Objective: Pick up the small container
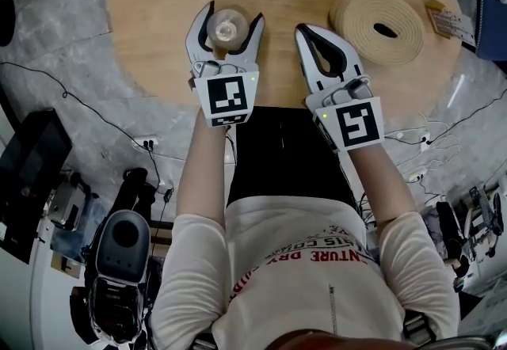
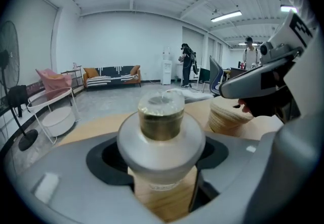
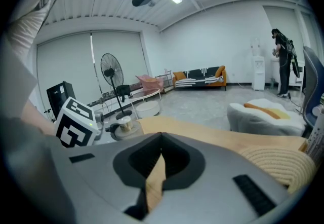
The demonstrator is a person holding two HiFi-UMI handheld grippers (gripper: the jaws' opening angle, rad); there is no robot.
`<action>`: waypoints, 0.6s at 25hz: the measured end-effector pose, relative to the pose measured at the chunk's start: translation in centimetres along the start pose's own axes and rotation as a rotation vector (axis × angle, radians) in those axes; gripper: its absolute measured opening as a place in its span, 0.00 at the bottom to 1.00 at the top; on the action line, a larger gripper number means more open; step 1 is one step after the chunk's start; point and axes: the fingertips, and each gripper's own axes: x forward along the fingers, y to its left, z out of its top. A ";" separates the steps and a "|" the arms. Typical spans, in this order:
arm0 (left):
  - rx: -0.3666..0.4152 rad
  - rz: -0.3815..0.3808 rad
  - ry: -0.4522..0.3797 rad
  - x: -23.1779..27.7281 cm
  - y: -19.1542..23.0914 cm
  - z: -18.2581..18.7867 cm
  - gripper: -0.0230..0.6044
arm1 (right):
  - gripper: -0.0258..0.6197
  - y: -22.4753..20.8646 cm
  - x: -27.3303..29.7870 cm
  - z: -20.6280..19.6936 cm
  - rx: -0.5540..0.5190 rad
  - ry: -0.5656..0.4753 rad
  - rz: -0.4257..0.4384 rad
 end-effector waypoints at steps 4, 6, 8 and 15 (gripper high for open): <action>0.001 0.004 -0.028 -3.1 0.6 3.6 0.58 | 0.03 0.6 -1.4 2.6 -0.008 0.004 -0.034; 0.010 0.005 -0.044 -4.6 0.9 5.7 0.58 | 0.03 1.4 -2.1 4.3 -0.014 -0.014 -0.030; 0.026 0.007 -0.063 -6.3 1.0 8.0 0.58 | 0.03 2.2 -3.0 6.3 -0.024 -0.034 -0.028; 0.034 0.022 -0.130 -13.5 0.4 17.0 0.58 | 0.03 4.5 -8.2 14.1 -0.050 -0.097 -0.006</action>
